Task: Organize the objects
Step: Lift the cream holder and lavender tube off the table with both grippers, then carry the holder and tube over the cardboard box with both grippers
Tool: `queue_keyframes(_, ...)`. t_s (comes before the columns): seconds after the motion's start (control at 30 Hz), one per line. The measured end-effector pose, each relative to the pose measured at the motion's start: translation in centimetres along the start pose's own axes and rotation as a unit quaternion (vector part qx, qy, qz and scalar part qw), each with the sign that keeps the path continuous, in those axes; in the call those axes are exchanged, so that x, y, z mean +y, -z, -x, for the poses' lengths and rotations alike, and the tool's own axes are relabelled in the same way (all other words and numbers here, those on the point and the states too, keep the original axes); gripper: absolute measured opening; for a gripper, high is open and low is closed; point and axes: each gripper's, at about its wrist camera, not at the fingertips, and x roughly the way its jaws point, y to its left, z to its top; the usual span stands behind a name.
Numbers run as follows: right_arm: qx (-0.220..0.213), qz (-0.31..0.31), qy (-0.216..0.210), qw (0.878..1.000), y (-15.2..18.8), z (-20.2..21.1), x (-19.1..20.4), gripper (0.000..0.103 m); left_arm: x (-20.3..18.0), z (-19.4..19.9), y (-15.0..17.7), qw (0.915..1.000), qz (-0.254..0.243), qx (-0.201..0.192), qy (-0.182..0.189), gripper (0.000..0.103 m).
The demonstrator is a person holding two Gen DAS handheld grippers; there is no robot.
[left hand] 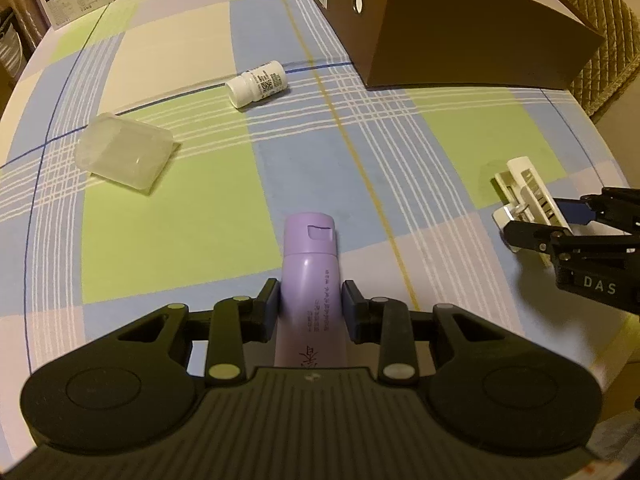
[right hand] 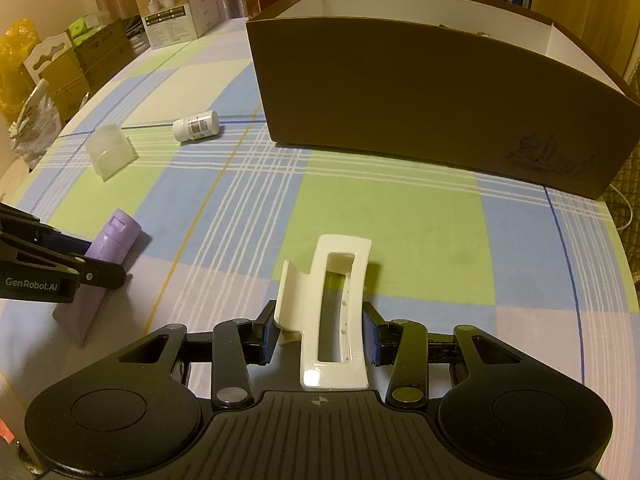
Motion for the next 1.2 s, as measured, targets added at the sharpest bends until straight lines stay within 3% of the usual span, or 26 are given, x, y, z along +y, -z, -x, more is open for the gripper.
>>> queue_keyframes(0.67,-0.024,-0.013,-0.015,1.0,-0.8,2.2,-0.8,0.039,-1.2,2.6,-1.1,0.9992,-0.003,-0.031,0.025,0.028)
queue_keyframes(1.2,-0.051,-0.018,-0.014,0.998,-2.5,3.9,-1.8,0.039,-2.9,4.1,-3.8,0.9972,-0.018,-0.059,0.043,0.028)
